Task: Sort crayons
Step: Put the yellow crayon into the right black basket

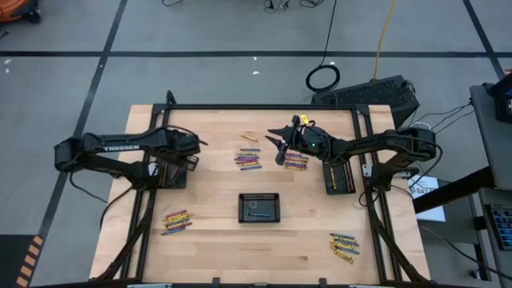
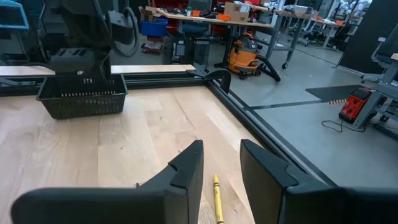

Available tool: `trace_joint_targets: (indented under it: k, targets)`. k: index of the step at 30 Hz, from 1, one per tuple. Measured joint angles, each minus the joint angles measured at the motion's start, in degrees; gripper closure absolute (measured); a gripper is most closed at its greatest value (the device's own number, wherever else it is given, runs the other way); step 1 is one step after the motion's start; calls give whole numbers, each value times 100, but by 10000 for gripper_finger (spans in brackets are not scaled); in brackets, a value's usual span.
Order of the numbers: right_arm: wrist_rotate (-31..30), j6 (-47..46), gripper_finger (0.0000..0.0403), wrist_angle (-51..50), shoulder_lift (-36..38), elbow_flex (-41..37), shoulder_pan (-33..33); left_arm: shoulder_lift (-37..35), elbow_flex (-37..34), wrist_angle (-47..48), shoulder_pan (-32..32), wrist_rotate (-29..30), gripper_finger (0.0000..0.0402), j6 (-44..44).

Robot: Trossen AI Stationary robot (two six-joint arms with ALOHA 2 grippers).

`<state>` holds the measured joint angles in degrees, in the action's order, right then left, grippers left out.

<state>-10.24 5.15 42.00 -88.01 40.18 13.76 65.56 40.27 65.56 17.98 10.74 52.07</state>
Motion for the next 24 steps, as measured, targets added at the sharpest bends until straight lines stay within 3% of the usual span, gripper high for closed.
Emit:
trace_joint_targets:
  k: [10,24]
  targets:
    - [2,-28,312,-4,0,0,0,164,-474,-1163,-9,-463,275,-162]
    - [2,-105,312,-4,0,0,0,162,-601,-2601,-4,-341,274,-466]
